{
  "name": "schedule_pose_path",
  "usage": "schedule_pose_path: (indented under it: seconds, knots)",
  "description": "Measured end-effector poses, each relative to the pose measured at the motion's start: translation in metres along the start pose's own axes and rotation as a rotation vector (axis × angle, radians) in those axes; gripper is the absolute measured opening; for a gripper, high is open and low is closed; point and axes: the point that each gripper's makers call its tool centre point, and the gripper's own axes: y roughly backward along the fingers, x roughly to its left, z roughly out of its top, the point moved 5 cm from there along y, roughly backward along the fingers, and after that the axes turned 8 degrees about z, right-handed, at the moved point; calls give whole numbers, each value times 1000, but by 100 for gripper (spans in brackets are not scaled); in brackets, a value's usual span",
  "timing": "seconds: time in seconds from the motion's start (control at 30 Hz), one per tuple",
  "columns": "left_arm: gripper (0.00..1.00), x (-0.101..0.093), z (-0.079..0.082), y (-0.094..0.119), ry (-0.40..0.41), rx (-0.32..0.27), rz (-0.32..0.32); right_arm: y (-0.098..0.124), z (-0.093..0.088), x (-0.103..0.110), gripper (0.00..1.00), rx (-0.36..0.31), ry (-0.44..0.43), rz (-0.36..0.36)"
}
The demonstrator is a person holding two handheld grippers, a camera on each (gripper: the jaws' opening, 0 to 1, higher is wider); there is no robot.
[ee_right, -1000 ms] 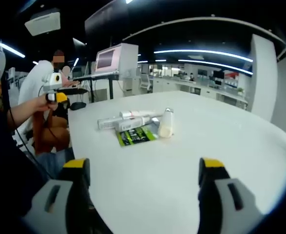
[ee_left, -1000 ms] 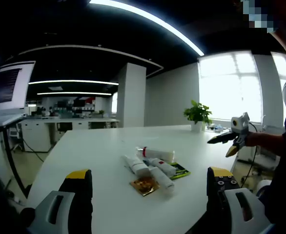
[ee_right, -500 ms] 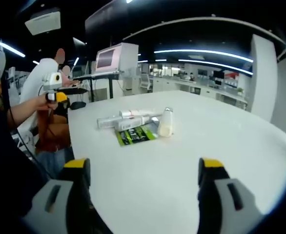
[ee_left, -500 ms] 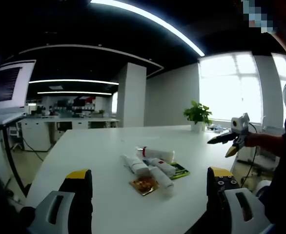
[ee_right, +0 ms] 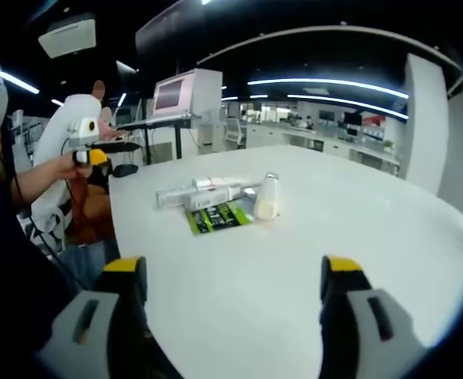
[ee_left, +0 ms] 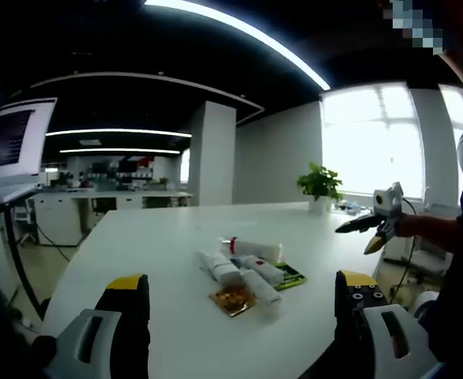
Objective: Arrange the skincare products in the storage area until every visible bottle or jar stands upright without overlapping.
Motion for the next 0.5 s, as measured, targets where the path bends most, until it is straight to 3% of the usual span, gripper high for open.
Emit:
schedule_pose_path:
  seconds: [0.5]
  knots:
    - [100, 0, -1, -1, 3, 3, -2, 1, 0, 0, 90, 12, 13, -1]
